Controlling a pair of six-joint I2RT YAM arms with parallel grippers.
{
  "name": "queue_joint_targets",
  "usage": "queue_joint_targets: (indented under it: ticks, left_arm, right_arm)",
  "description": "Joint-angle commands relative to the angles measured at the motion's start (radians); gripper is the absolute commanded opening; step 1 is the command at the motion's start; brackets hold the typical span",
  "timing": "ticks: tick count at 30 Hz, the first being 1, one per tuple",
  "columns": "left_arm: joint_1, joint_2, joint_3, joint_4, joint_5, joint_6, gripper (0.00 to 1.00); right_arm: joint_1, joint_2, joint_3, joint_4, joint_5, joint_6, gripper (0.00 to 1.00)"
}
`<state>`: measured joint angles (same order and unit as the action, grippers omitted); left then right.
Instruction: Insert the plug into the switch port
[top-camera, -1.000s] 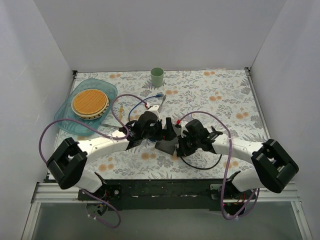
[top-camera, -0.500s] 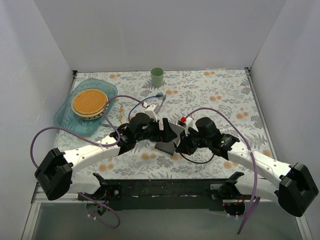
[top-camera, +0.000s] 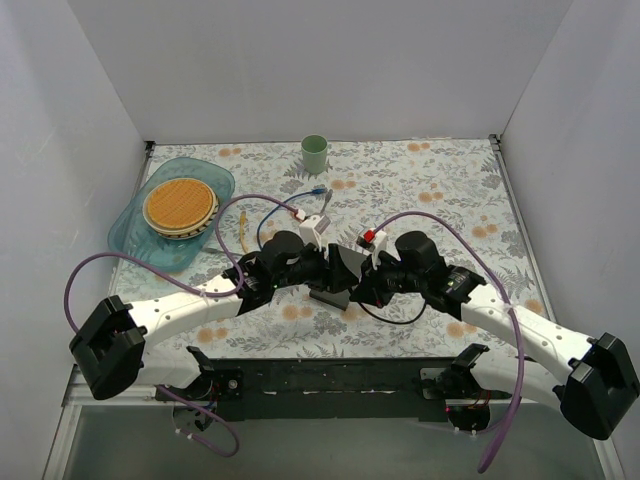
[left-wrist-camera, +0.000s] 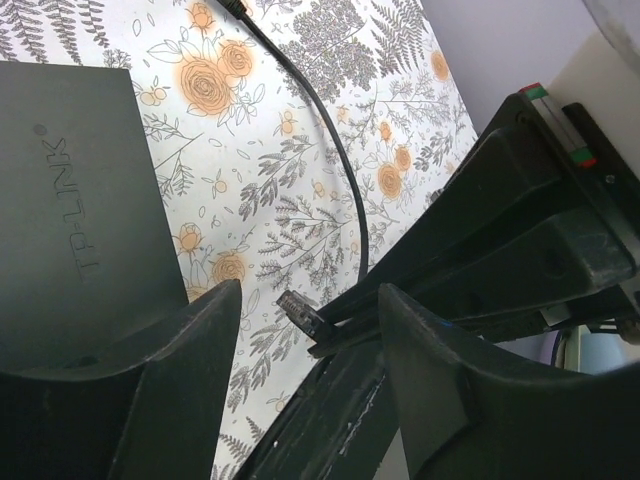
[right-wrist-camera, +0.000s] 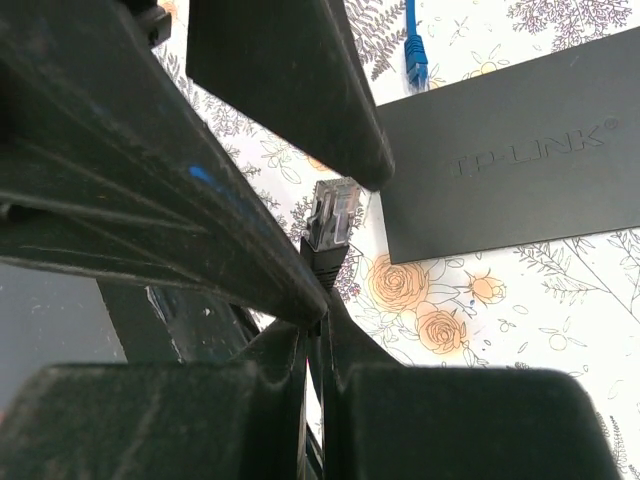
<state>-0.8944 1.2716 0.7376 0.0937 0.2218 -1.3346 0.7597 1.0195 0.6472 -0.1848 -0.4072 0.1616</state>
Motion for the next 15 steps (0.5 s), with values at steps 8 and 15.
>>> queue_joint_targets:
  ticks: [8,15]
  left_arm:
    - [-0.029,-0.026,-0.026,0.044,-0.059,0.006,0.00]
    - [-0.031,-0.101,-0.082,0.078,-0.096,0.009,0.00]
  right_arm:
    - [0.003,-0.045,0.058,0.027,-0.033,0.016,0.01]
    - [-0.019,-0.074,0.057,0.062,-0.044,0.053,0.61]
